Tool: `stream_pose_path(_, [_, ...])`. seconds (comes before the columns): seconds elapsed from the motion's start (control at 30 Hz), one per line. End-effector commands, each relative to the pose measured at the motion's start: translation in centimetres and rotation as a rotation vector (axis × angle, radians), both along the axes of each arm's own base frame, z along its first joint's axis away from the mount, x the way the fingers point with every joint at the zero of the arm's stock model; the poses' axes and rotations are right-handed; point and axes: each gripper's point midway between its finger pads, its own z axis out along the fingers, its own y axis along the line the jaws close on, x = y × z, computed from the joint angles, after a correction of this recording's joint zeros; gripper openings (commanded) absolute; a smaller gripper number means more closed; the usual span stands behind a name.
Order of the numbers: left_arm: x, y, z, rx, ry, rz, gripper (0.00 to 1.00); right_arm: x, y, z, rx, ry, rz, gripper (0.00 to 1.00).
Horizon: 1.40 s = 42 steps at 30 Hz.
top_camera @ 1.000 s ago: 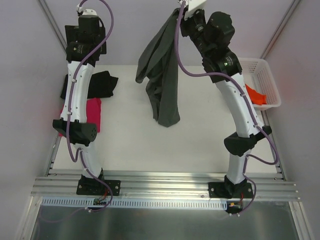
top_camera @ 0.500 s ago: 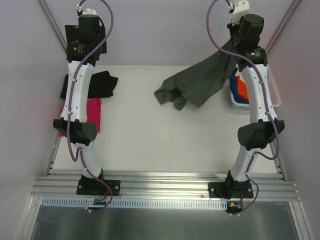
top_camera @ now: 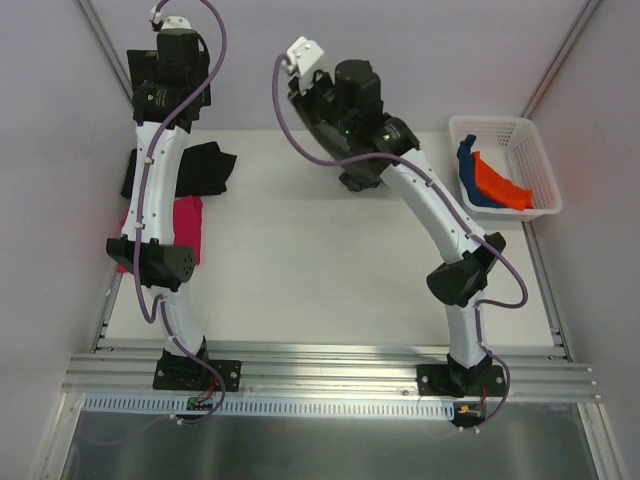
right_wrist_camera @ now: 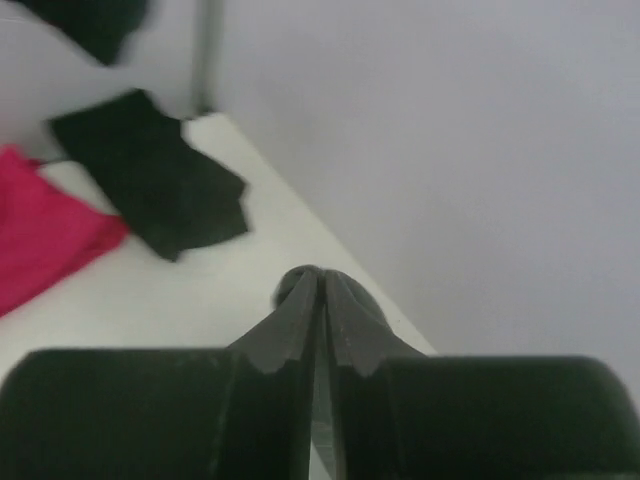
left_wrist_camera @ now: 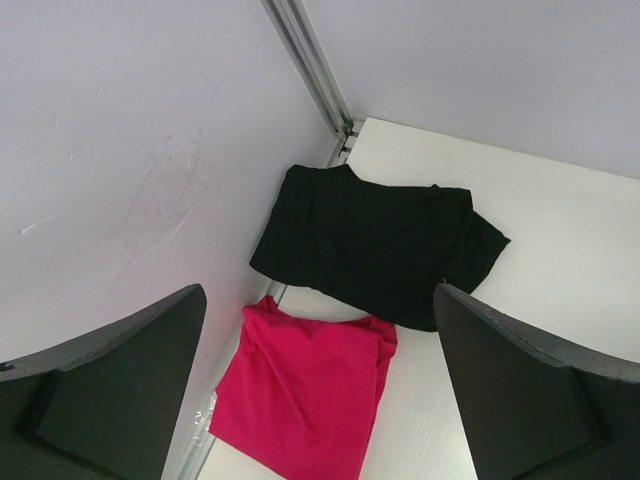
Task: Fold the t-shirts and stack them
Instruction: Flatten out the tshirt
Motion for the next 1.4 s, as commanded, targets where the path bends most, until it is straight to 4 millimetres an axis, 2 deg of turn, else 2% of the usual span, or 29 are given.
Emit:
stream_pose_path(0.0, [-0.8, 1.0, 2.6, 0.015, -0.071, 0.04, 0.99, -7.8, 3.1, 6.4, 0.171, -0.023, 0.264, 0.12])
stream_pose_path(0.03, [-0.8, 1.1, 2.6, 0.019, -0.068, 0.04, 0.99, -8.1, 3.8, 2.7, 0.118, 0.069, 0.289, 0.35])
stream_pose_path(0.07, [-0.9, 1.1, 2.8, 0.022, -0.073, 0.041, 0.99, -8.6, 4.2, 0.8, 0.095, 0.125, 0.32, 0.78])
stream_pose_path(0.13, [-1.0, 1.2, 3.0, 0.029, -0.075, 0.046, 0.99, -8.7, 3.8, -3.3, 0.041, 0.263, 0.297, 0.86])
stream_pose_path(0.17, [-1.0, 1.3, 3.0, 0.033, -0.077, 0.048, 0.99, -8.1, 2.9, -4.0, 0.045, 0.308, 0.29, 0.88])
stream_pose_path(0.2, [-0.9, 1.2, 3.0, 0.031, -0.078, 0.045, 0.99, -7.6, 2.3, -4.9, 0.081, 0.389, 0.263, 0.89])
stream_pose_path(0.23, [-0.9, 1.2, 2.9, 0.032, -0.075, 0.043, 0.99, -6.0, 0.2, -5.7, 0.101, 0.43, 0.206, 0.89])
stream_pose_path(0.3, [-0.6, 1.0, 2.5, 0.031, -0.065, 0.035, 0.99, -4.2, -2.2, -8.0, 0.096, 0.484, 0.131, 0.89])
stream_pose_path(0.33, [-0.4, 1.0, 2.2, 0.033, -0.058, 0.036, 0.99, -2.3, -4.7, -9.2, 0.079, 0.489, 0.063, 0.89])
stream_pose_path(0.37, [-0.3, 1.0, 2.1, 0.033, -0.056, 0.036, 0.99, -1.1, -6.3, -10.4, 0.049, 0.494, 0.0, 0.89])
stream_pose_path(0.43, [-0.2, 0.7, 1.9, 0.036, -0.047, 0.022, 0.99, 0.3, -8.7, -13.2, -0.016, 0.532, -0.062, 0.85])
stream_pose_path(0.47, [-0.1, 0.7, 1.8, 0.037, -0.043, 0.017, 0.99, 1.9, -10.7, -15.0, -0.011, 0.575, -0.106, 0.84])
stream_pose_path(0.5, [0.1, 0.3, 1.4, 0.033, -0.032, -0.004, 0.99, 2.5, -11.6, -16.7, -0.004, 0.622, -0.125, 0.83])
stream_pose_path(0.53, [0.2, 0.1, 0.9, 0.038, -0.013, -0.017, 0.99, 3.7, -13.4, -17.7, 0.043, 0.664, -0.173, 0.82])
stream_pose_path(0.57, [0.1, -0.2, 0.7, 0.043, -0.004, -0.028, 0.99, 4.5, -13.8, -20.2, 0.052, 0.723, -0.186, 0.81])
stream_pose_path(0.63, [0.2, -0.8, -0.4, 0.05, 0.035, -0.06, 0.99, 6.2, -15.5, -21.3, 0.087, 0.748, -0.223, 0.81])
stream_pose_path(0.67, [-0.1, -0.9, -0.4, 0.05, 0.04, -0.07, 0.99, 6.9, -15.5, -23.3, 0.104, 0.794, -0.229, 0.8])
stream_pose_path(0.7, [-0.3, -1.1, -0.6, 0.051, 0.048, -0.079, 0.99, 7.5, -15.7, -23.9, 0.118, 0.806, -0.228, 0.8])
stream_pose_path(0.73, [-0.4, -1.1, -1.2, 0.059, 0.07, -0.081, 0.99, 8.6, -16.2, -23.7, 0.145, 0.8, -0.227, 0.8])
stream_pose_path(0.77, [-0.8, -1.1, -1.0, 0.06, 0.069, -0.085, 0.99, 9.0, -15.9, -23.6, 0.176, 0.813, -0.211, 0.8])
stream_pose_path(0.8, [-1.0, -1.1, -1.1, 0.063, 0.076, -0.09, 0.99, 9.9, -16.0, -25.9, 0.193, 0.861, -0.223, 0.8])
stream_pose_path(0.83, [-1.2, -1.2, -1.9, 0.067, 0.103, -0.097, 0.99, 10.7, -16.7, -26.4, 0.23, 0.883, -0.242, 0.8])
stream_pose_path(0.87, [-1.6, -1.1, -1.7, 0.067, 0.102, -0.101, 0.99, 11.6, -16.5, -25.3, 0.285, 0.874, -0.214, 0.8])
stream_pose_path(0.93, [-2.1, -1.0, -3.0, 0.077, 0.144, -0.104, 0.99, 13.4, -17.0, -26.9, 0.411, 0.929, -0.252, 0.79])
stream_pose_path(1.03, [-3.1, -0.8, -4.0, 0.091, 0.187, -0.109, 0.99, 14.6, -16.8, -28.0, 0.463, 0.939, -0.244, 0.79])
stream_pose_path(1.1, [-3.8, -0.8, -4.0, 0.093, 0.196, -0.124, 0.99, 15.0, -16.6, -28.0, 0.506, 0.95, -0.236, 0.79])
stream_pose_path(1.3, [-4.9, -0.4, -5.2, 0.125, 0.256, -0.129, 0.99, 16.9, -17.8, -29.8, 0.548, 0.937, -0.267, 0.79])
stream_pose_path(1.33, [-5.1, -0.3, -6.3, 0.131, 0.285, -0.123, 0.99, 17.5, -18.2, -29.9, 0.559, 0.922, -0.272, 0.79])
stream_pose_path(1.37, [-5.3, -0.2, -6.7, 0.131, 0.297, -0.117, 0.99, 17.7, -18.2, -31.1, 0.573, 0.944, -0.279, 0.79])
